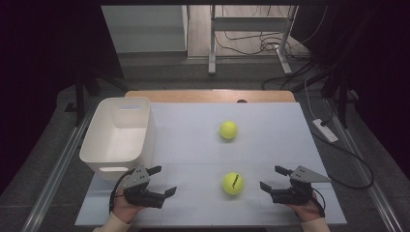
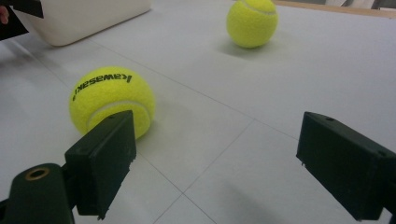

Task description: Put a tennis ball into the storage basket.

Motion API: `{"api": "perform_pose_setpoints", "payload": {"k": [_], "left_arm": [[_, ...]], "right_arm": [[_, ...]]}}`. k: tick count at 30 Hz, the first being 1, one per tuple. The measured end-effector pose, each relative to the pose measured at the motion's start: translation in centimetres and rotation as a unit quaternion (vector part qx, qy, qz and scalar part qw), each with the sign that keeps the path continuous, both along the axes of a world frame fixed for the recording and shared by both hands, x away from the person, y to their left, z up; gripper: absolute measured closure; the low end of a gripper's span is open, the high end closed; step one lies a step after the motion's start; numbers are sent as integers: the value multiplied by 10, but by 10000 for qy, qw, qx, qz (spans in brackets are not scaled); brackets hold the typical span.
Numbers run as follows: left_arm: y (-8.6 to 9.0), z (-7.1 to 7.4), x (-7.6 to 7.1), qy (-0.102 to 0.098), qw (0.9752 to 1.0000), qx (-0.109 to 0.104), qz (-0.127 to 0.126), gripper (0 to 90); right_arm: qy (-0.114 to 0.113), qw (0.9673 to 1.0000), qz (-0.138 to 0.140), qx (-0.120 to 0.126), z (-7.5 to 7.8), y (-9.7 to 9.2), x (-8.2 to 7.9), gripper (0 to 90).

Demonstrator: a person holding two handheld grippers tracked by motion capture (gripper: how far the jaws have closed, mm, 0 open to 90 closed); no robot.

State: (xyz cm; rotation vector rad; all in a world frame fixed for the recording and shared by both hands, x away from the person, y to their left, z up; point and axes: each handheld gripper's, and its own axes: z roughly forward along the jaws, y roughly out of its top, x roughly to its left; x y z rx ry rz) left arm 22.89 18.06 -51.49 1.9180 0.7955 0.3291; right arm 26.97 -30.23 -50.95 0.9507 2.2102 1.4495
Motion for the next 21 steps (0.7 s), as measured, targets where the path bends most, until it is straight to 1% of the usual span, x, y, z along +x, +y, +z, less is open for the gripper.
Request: {"api": "perform_pose_setpoints", "payload": {"k": [8,12,14,21], "left_arm": [[-3,1,1,-30,10000,11,9,81],[-2,3,-1,-48,10000,-4,29,81],[-2,3,-3,-67,10000,19,40,81],[-2,5,-5,-89,9999,0,73,81]], "right_arm": [[-23,10000,30,-33,0,1,0,121],[-20,10000,8,-32,1,1,0,122],[-21,10000,21,-38,1,2,0,122],[-50,10000,66,-53,2,4,0,122]]}}
